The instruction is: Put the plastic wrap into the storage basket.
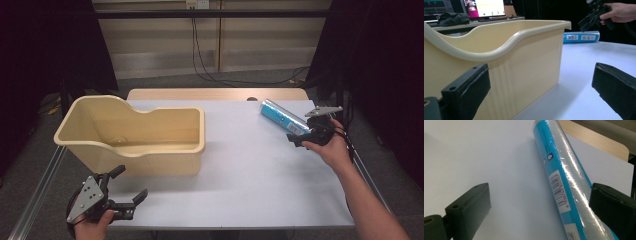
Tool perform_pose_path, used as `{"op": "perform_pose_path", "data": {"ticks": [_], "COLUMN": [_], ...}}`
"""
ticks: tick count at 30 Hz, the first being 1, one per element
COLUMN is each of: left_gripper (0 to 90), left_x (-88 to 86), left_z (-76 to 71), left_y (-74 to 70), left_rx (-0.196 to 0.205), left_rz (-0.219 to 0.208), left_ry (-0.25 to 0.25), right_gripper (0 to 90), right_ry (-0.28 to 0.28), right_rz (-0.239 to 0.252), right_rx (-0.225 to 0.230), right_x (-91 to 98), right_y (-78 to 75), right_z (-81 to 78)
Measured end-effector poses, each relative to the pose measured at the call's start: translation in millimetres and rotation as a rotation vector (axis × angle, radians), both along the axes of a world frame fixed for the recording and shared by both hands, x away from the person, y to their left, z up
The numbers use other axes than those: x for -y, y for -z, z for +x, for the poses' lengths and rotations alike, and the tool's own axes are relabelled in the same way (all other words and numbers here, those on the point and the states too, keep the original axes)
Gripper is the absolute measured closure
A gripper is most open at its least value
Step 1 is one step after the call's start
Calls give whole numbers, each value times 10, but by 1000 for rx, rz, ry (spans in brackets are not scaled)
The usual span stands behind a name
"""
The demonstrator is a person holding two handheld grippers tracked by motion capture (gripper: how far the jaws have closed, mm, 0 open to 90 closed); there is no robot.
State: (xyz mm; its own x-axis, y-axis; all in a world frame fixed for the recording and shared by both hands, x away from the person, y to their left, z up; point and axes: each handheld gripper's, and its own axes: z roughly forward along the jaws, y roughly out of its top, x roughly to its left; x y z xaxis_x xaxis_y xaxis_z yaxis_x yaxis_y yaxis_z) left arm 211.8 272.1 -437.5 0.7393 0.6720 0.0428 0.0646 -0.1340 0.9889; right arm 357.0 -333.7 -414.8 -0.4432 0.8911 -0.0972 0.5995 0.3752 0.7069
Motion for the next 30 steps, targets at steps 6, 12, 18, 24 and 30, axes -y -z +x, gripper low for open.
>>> {"op": "perform_pose_path", "data": {"ticks": [6,12,18,24,30], "left_gripper": [16,16,16,16,16], "left_x": [38,70,78,78,82], "left_z": [-6,-4,13,13,7], "left_y": [3,8,24,25,26], "left_rx": [-7,-13,-21,-24,-25], "left_rz": [15,20,23,9,24], "left_ry": [16,34,44,40,40], "right_gripper": [44,49,50,75,86], "right_ry": [11,41,61,53,49], "right_rz": [-57,-107,-128,-138,-135], "right_rx": [-93,-167,-208,-261,-300], "right_x": [42,138,225,242,229], "right_y": [78,127,173,251,334], "right_z": [245,439,606,754,829]}}
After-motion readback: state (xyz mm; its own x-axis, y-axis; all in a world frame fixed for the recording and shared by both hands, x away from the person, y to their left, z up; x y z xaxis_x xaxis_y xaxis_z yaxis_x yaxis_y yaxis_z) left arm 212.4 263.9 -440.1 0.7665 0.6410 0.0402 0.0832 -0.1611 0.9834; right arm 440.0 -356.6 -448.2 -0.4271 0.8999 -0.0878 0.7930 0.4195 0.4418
